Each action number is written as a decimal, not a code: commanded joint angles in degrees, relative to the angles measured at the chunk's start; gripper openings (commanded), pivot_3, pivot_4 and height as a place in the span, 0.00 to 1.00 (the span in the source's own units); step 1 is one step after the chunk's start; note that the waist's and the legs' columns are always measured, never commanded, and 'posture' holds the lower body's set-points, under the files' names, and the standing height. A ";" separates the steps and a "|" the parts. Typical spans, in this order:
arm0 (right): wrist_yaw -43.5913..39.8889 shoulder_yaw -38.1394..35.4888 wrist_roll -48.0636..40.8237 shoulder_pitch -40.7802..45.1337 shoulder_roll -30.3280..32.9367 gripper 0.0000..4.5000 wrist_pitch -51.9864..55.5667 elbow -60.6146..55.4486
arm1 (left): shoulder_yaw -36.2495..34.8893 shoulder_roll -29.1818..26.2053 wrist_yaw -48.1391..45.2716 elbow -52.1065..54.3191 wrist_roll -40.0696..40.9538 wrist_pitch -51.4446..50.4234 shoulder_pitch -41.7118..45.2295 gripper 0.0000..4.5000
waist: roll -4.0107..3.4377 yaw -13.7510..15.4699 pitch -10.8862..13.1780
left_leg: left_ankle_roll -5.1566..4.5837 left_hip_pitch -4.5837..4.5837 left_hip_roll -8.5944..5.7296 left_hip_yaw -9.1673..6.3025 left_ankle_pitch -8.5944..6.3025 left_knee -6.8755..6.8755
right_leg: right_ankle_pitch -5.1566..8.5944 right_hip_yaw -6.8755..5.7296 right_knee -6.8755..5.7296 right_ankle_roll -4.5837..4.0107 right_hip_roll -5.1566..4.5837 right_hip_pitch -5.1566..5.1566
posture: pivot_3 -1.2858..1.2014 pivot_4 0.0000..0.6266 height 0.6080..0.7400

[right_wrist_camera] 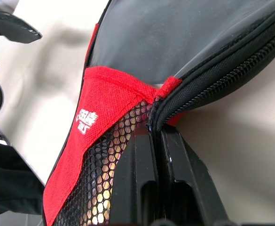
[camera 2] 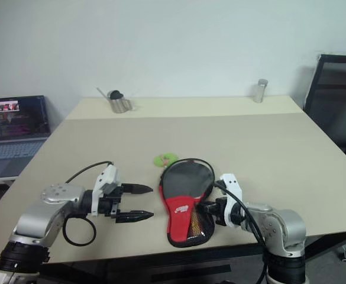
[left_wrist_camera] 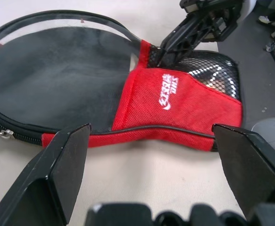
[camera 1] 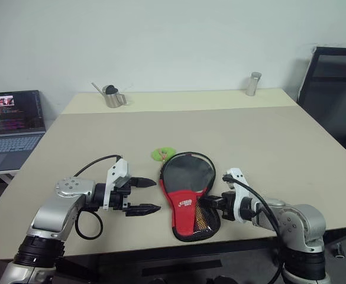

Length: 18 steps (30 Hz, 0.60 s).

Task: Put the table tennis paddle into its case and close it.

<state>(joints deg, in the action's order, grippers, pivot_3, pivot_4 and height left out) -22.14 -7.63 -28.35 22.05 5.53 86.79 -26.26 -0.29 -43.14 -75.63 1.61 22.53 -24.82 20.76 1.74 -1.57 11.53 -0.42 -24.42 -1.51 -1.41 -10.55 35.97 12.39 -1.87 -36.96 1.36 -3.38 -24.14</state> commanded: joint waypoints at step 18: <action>4.86 -1.90 -1.24 -1.97 -4.47 0.23 3.13 -4.63 | -0.33 -1.42 -0.07 1.01 0.40 2.03 -1.33 1.00 | 0.00 -0.05 0.00 | 0.04 0.00 0.05 -0.02 -0.03 -0.01 | 0.08 -0.01 0.02 -0.12 0.04 -0.01 | 0.52 0.24 1.00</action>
<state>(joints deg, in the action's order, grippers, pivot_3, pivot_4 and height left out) -17.28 -8.39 -28.32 20.31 1.33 89.43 -27.98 -0.21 -43.58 -75.62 1.60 22.51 -23.56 19.29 1.74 -1.62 11.54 -0.37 -24.43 -1.45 -1.43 -10.58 35.96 12.55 -1.88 -36.93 1.09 -3.34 -24.14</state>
